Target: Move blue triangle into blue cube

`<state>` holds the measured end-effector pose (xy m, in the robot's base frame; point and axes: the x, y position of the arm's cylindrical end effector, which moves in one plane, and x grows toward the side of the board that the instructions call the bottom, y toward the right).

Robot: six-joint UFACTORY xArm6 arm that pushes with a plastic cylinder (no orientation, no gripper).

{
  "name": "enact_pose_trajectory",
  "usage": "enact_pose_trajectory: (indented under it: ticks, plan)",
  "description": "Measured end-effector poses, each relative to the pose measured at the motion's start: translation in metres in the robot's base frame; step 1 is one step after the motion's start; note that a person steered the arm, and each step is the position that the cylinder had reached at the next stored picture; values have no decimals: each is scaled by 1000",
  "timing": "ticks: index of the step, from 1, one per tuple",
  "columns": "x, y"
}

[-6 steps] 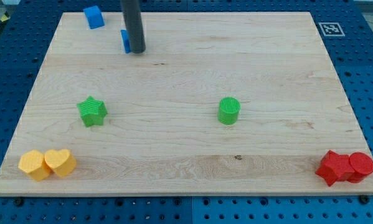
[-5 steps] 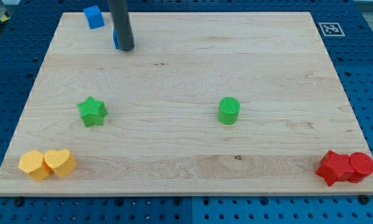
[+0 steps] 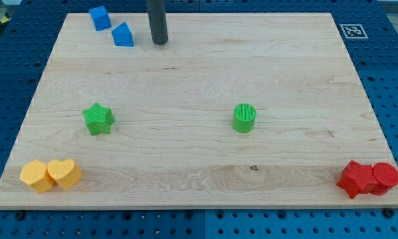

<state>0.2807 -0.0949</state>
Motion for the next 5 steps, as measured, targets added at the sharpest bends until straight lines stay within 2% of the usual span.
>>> enact_pose_trajectory:
  ticks: [4, 5]
  plan:
    - [2, -101]
    - [28, -104]
